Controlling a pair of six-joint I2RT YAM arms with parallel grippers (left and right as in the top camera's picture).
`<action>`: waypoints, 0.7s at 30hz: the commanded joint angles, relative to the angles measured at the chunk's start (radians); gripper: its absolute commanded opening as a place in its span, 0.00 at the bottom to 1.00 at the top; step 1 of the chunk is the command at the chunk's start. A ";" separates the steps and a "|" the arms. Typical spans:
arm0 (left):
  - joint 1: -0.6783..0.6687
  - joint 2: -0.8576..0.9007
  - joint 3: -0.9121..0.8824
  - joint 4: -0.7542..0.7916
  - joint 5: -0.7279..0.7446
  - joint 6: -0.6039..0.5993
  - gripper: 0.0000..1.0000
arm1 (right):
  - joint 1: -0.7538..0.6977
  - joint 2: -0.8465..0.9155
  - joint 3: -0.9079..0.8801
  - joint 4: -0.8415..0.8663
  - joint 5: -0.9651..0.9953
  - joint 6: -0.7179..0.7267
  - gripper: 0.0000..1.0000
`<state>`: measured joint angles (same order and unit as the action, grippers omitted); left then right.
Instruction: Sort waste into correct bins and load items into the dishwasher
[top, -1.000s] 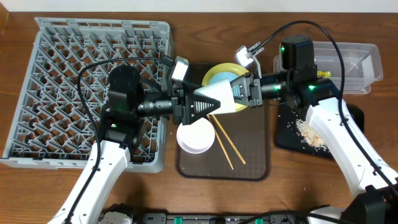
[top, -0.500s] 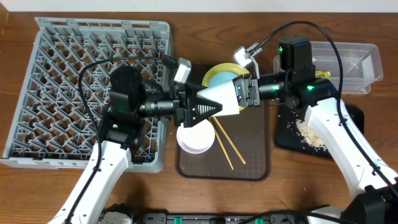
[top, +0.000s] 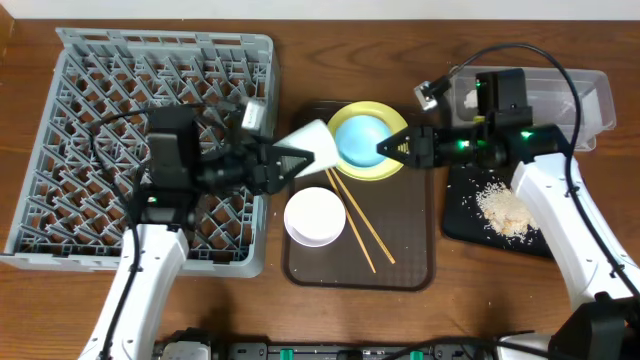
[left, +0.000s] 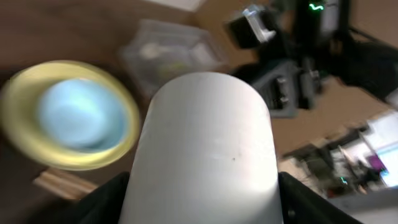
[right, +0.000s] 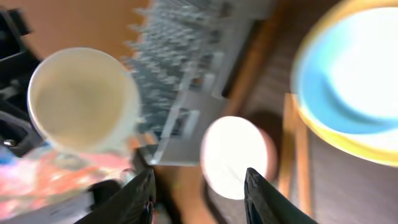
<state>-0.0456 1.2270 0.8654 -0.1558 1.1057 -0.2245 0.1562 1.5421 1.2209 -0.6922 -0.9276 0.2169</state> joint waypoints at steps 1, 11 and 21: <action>0.056 -0.030 0.016 -0.074 -0.142 0.127 0.28 | -0.027 0.000 0.013 -0.033 0.123 -0.070 0.44; 0.249 -0.186 0.084 -0.478 -0.714 0.146 0.24 | -0.066 0.000 0.167 -0.355 0.460 -0.203 0.42; 0.319 -0.123 0.106 -0.737 -0.886 0.145 0.24 | -0.071 0.000 0.207 -0.445 0.538 -0.223 0.43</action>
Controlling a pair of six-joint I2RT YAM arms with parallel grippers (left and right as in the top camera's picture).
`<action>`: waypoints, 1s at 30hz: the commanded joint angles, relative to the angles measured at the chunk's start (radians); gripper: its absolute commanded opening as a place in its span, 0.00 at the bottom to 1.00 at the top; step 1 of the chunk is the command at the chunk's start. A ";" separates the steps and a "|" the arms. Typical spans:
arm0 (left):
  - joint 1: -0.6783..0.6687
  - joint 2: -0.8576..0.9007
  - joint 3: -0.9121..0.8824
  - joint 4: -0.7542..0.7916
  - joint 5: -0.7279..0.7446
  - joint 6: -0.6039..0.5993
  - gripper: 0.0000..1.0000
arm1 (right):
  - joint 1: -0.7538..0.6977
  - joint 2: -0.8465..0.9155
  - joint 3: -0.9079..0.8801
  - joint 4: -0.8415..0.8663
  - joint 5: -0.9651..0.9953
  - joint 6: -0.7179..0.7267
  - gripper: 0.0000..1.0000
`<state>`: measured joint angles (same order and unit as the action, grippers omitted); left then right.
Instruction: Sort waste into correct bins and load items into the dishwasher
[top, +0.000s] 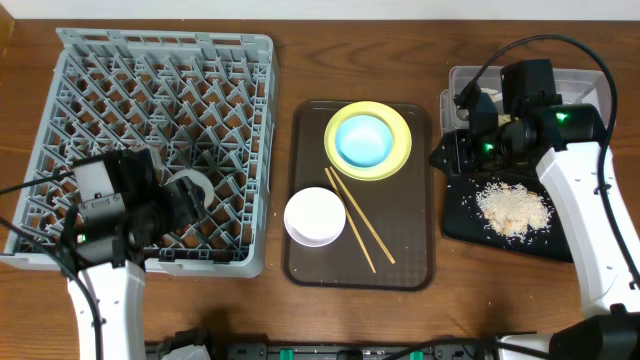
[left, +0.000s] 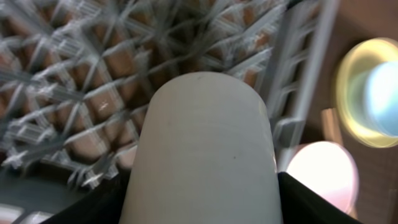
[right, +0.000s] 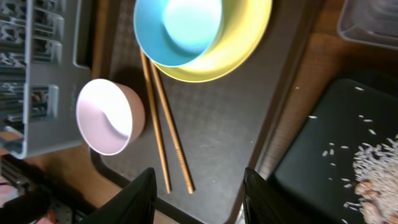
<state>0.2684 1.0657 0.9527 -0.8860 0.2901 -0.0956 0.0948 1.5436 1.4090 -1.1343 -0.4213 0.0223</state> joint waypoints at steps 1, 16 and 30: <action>0.005 0.058 0.018 -0.008 -0.070 0.016 0.24 | -0.010 -0.001 0.018 -0.003 0.032 -0.029 0.43; 0.005 0.325 0.018 0.027 -0.044 0.016 0.77 | -0.010 -0.001 0.018 -0.027 0.032 -0.029 0.45; -0.118 0.056 0.090 0.051 0.068 0.008 0.95 | -0.063 -0.063 0.019 -0.076 0.259 0.018 0.50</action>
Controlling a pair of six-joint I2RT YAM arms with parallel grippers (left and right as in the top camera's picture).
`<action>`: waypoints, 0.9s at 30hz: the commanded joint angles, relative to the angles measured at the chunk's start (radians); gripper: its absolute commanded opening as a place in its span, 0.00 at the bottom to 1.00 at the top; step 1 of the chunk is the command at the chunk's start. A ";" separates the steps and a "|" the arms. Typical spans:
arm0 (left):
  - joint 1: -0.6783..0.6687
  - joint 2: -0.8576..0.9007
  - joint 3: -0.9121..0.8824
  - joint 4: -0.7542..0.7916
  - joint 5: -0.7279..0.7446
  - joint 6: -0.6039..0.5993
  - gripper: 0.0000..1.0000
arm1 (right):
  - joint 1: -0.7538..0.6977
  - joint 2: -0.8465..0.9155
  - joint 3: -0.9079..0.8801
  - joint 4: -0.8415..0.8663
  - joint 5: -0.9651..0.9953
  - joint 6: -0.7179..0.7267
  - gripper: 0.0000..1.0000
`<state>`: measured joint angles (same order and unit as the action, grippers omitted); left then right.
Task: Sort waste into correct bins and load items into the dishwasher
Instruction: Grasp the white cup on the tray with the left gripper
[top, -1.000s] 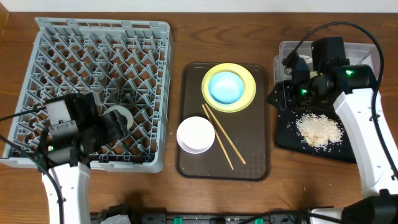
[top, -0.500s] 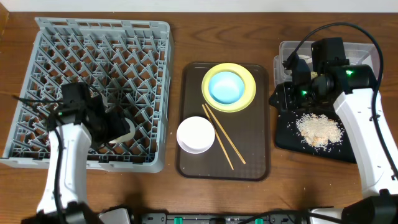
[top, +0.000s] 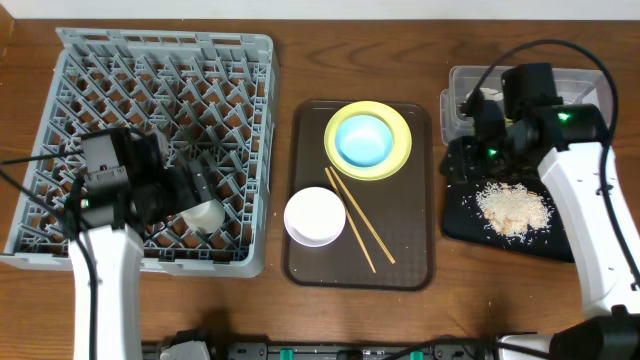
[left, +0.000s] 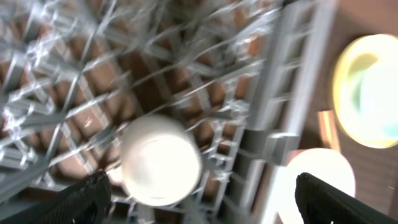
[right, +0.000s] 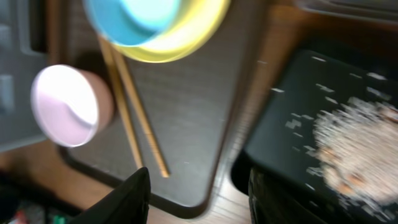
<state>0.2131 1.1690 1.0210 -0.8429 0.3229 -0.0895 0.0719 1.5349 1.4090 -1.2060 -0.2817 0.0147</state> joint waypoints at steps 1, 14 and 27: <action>-0.099 -0.060 0.021 0.016 0.033 0.002 0.95 | -0.054 -0.067 0.019 -0.003 0.129 0.030 0.51; -0.746 0.122 0.021 0.165 -0.142 -0.039 0.96 | -0.145 -0.142 0.016 -0.010 0.117 0.030 0.91; -0.938 0.438 0.021 0.200 -0.141 -0.039 0.96 | -0.145 -0.142 0.015 -0.011 0.117 0.030 0.94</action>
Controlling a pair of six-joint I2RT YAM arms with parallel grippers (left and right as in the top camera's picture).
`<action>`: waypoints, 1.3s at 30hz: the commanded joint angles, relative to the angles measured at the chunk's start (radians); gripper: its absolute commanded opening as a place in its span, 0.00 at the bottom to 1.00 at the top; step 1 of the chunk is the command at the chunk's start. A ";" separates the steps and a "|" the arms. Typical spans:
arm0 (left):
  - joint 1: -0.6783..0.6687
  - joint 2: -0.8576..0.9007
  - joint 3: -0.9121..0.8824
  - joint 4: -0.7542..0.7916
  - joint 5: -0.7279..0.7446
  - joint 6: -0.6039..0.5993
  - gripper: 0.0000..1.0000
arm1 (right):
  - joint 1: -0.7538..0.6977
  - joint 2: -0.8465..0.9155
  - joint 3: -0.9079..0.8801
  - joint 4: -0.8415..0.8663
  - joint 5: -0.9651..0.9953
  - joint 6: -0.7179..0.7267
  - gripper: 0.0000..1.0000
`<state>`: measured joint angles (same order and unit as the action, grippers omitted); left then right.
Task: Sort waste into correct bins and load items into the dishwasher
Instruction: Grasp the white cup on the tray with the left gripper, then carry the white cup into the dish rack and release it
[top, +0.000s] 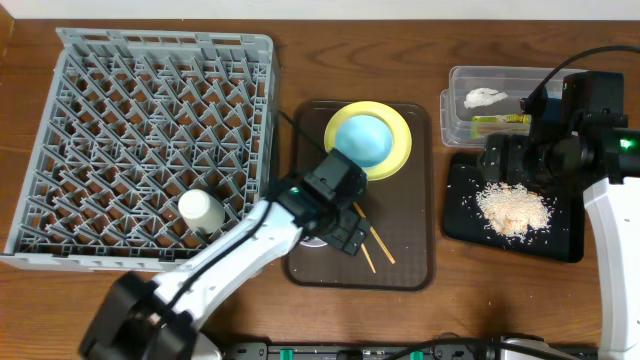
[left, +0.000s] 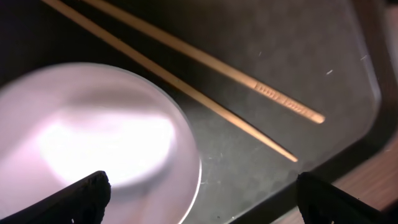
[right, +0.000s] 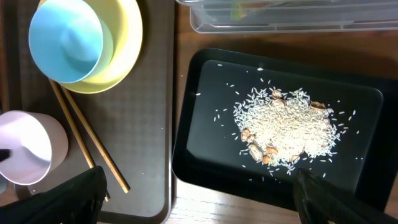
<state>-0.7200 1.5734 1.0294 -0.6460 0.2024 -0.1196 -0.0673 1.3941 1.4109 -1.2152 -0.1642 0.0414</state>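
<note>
A white cup (top: 198, 210) stands mouth-down in the grey dish rack (top: 90, 60). My left gripper (top: 343, 232) hangs open low over the brown tray (top: 415, 270), its fingers either side of nothing. Below it lie the white bowl (left: 93, 137) and two chopsticks (left: 186, 74). A blue bowl (top: 362, 140) sits inside a yellow plate (top: 398, 150) at the tray's back. My right gripper (top: 497, 156) is open above the black tray (right: 205, 143) holding spilled rice (right: 286, 124). The right wrist view also takes in the blue bowl (right: 68, 37) and white bowl (right: 25, 155).
A clear plastic bin (top: 590, 85) with white and yellow-green scraps stands behind the black tray. The rack fills the table's left half. Bare wood shows along the front edge and between the two trays.
My left gripper was open over the rack beside the cup; now it is across over the brown tray above the white bowl. My right gripper sits slightly further right over the rice tray.
My left gripper first held the white cup above the tray's left edge, with my right gripper by the yellow plate. Then the cup was over the rack and my right arm back by the black tray. Then the cup stood released in the rack; now my left gripper hangs over the bowl.
</note>
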 joint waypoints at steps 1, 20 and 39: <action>-0.005 0.052 0.013 0.006 -0.021 -0.008 0.96 | -0.006 -0.001 0.013 -0.002 0.000 0.003 0.94; -0.005 0.157 0.028 0.046 -0.020 -0.008 0.08 | -0.006 -0.001 0.013 -0.005 0.000 0.003 0.94; 0.113 -0.224 0.040 0.079 -0.009 -0.008 0.07 | -0.006 -0.001 0.013 -0.007 0.000 0.003 0.94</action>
<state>-0.6559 1.4025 1.0477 -0.5701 0.1959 -0.1303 -0.0673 1.3941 1.4109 -1.2186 -0.1638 0.0414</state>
